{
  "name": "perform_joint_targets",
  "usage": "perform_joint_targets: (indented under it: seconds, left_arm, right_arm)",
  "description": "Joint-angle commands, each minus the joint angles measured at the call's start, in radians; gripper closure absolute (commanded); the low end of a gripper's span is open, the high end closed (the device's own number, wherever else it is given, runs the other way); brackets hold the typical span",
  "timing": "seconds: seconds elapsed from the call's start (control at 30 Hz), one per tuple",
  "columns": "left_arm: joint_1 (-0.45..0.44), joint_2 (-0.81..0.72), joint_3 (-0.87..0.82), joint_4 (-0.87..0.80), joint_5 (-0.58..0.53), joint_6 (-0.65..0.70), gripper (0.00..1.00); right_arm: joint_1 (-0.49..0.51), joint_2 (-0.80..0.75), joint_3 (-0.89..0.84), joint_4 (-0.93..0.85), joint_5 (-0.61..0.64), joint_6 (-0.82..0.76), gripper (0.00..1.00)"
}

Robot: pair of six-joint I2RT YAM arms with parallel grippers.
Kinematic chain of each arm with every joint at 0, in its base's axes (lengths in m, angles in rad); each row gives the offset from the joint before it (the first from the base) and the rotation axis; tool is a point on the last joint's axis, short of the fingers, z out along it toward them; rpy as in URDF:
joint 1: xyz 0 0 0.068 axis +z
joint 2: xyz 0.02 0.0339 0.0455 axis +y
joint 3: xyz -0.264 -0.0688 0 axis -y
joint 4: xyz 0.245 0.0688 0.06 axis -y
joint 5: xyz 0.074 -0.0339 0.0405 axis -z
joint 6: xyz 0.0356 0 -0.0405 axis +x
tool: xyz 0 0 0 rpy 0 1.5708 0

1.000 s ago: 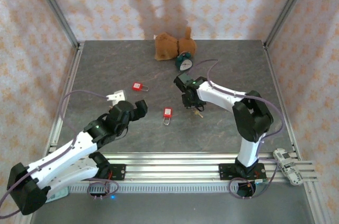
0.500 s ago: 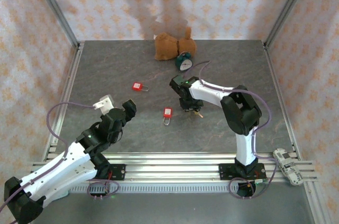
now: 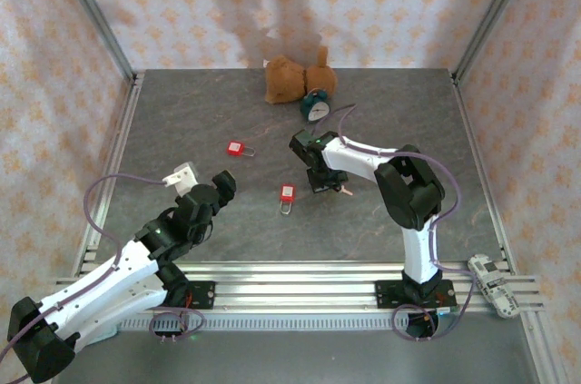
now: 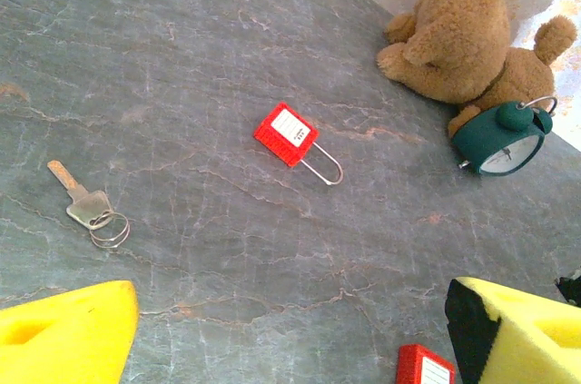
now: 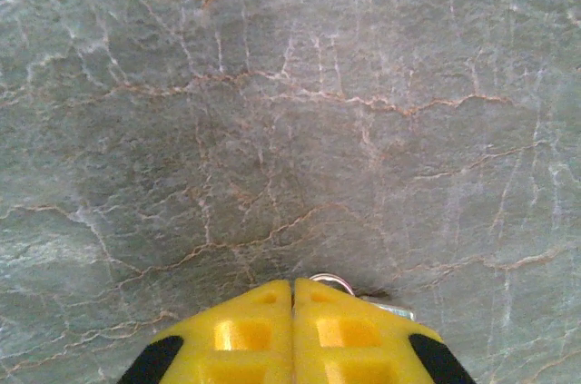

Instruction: Unlock with the key

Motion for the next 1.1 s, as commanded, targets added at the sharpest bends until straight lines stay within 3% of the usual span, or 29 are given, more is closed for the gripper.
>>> perform_joint_targets:
  seconds: [0.0,0.1,0.43,0.63,0.77,0.93,1.07]
  left_arm:
    - [0.004,0.003,-0.003,0.011,-0.029,-0.007,0.12]
    - [0.005,0.008,0.001,0.011,-0.024,-0.006,0.12]
    - [0.004,0.06,-0.01,0.114,0.022,0.021,0.12]
    - [0.006,0.114,-0.024,0.184,-0.048,0.049,0.15]
    - [0.007,0.105,-0.091,0.372,-0.056,0.145,0.16]
    - [0.022,0.166,-0.096,0.53,0.024,0.301,0.22]
    - [0.027,0.273,-0.036,0.578,0.122,0.431,0.13]
  right_arm:
    - [0.006,-0.007,0.003,-0.02,0.047,-0.006,0.96]
    - [0.006,-0.033,-0.003,-0.02,0.053,-0.004,1.0]
    - [0.007,-0.175,-0.003,-0.032,0.048,0.018,1.0]
    - [0.006,-0.255,0.013,-0.051,0.019,0.033,1.0]
    - [0.006,-0.305,0.026,-0.057,-0.017,0.044,1.0]
    - [0.006,-0.348,0.062,-0.078,-0.033,0.054,1.0]
    - [0.008,-0.373,0.073,-0.083,-0.035,0.057,1.0]
